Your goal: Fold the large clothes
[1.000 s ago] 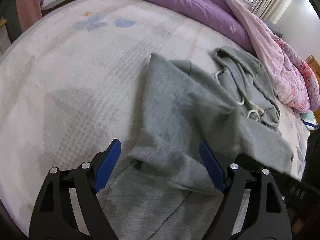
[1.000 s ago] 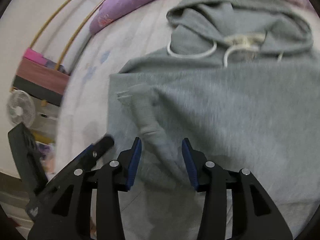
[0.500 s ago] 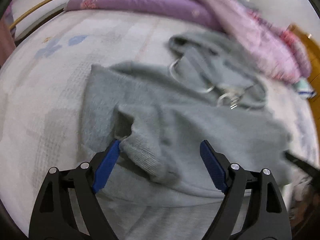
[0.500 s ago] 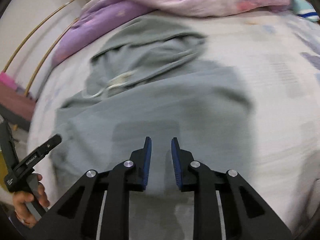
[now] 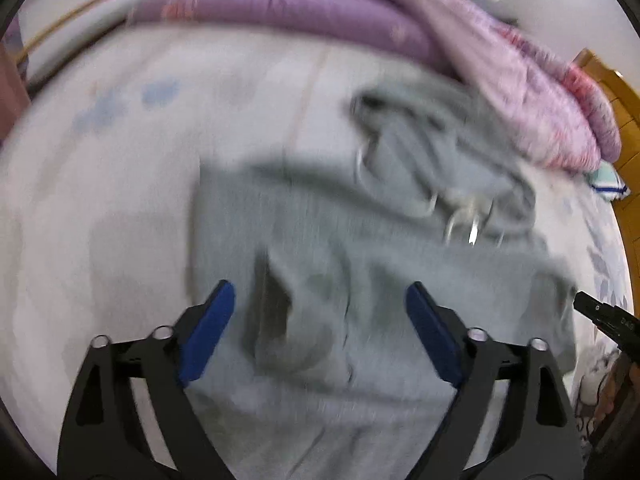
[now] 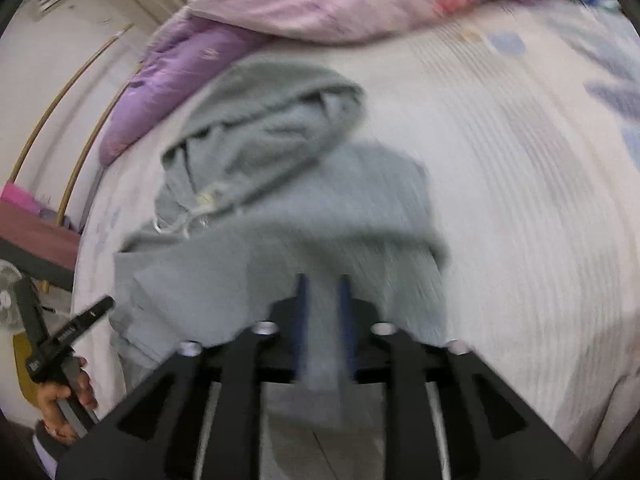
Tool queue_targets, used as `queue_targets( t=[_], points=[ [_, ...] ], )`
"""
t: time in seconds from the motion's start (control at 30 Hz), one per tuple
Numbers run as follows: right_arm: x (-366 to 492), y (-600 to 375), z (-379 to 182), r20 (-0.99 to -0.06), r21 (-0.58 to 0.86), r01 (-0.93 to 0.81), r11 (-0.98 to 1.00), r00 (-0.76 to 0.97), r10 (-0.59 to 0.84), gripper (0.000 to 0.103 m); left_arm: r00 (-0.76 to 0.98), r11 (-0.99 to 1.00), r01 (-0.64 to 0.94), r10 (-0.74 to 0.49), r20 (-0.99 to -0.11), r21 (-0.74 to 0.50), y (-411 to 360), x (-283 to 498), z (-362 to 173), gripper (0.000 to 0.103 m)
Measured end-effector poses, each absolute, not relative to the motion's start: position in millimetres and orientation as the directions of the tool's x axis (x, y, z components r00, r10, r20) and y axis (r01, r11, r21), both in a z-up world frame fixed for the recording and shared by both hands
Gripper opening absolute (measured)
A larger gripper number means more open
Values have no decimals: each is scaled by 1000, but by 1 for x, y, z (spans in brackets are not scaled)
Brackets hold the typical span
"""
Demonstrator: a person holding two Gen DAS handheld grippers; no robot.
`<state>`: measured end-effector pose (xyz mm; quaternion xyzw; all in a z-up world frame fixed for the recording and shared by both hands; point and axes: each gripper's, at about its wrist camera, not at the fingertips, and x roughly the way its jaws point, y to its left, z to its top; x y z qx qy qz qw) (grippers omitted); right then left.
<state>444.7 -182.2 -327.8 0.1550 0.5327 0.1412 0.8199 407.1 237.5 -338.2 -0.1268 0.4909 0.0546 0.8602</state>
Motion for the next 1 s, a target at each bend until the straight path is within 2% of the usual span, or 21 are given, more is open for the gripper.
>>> queue_targets(
  t=[0.07, 0.13, 0.23, 0.33, 0.43, 0.63, 0.77, 0.87, 0.93, 0.97, 1.0],
  points=[
    [472, -176, -319, -838, 336, -109, 935, 419, 350, 46, 531, 966, -169, -80, -844, -198, 236, 437, -325, 90],
    [499, -172, -316, -836, 297, -149, 943, 436, 333, 46, 545, 968, -125, -115, -830, -217, 236, 474, -321, 90],
    [540, -178, -319, -825, 331, -145, 932, 436, 360, 48, 570, 979, -73, -114, -813, -189, 235, 527, -322, 90],
    [582, -185, -327, -820, 350, -120, 929, 440, 366, 52, 564, 960, -96, -166, -809, -264, 244, 576, -333, 90],
    [614, -185, -340, -831, 324, -126, 938, 435, 346, 53, 541, 957, -128, -152, -827, -260, 250, 624, -351, 90],
    [659, -192, -379, -829, 401, -96, 911, 385, 406, 54, 493, 927, -216, -167, -854, -306, 269, 667, -397, 90],
    [676, -187, -391, -800, 446, -133, 885, 383, 461, 54, 491, 941, -188, -159, -857, -282, 261, 676, -413, 90],
    [685, -174, -398, -810, 425, -165, 890, 369, 455, 54, 537, 945, -158, -162, -828, -287, 254, 676, -415, 89],
    [688, -163, -401, -820, 407, -185, 894, 357, 447, 54, 516, 948, -146, -170, -839, -282, 247, 680, -420, 89],
    [688, -157, -402, -815, 407, -206, 890, 357, 456, 53, 508, 959, -141, -144, -849, -246, 243, 682, -422, 87],
    [687, -153, -402, -807, 417, -222, 881, 355, 472, 38, 512, 967, -124, -130, -849, -223, 238, 682, -421, 75]
  ],
)
